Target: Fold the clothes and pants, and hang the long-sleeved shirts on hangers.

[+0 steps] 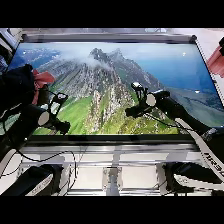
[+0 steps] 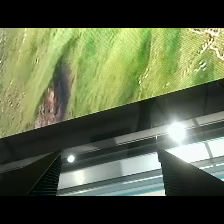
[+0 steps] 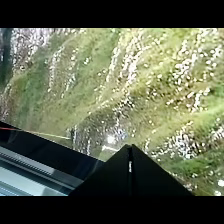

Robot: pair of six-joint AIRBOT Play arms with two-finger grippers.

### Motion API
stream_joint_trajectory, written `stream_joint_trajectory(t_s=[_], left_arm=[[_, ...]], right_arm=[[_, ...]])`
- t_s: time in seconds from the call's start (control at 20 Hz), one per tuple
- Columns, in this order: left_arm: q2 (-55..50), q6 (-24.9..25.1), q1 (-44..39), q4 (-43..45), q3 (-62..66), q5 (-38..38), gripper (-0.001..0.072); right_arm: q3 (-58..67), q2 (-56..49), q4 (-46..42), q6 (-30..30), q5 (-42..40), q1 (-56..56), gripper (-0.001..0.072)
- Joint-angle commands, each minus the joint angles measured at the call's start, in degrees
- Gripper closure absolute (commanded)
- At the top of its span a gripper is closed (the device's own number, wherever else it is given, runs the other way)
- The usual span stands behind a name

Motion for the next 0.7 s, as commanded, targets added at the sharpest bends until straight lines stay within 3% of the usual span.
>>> stream_joint_trajectory(t_s=[0.0,0.55,0.65], left_arm=[[0.0,0.02,0.02,0.02,-0.02,0.02,0.003],[0.0,0.02,0.02,0.02,-0.02,0.02,0.0031],[-0.02,0.02,0.02,0.13,-0.04,3.3,0.0031]], right_arm=[[0.02,0.02,0.52,0.04,-0.17,0.07,0.0699],[0.02,0.0,0.5,0.02,-0.83,0.07,0.0699],[0.02,0.0,0.52,0.02,-1.77,0.07,0.0699]])
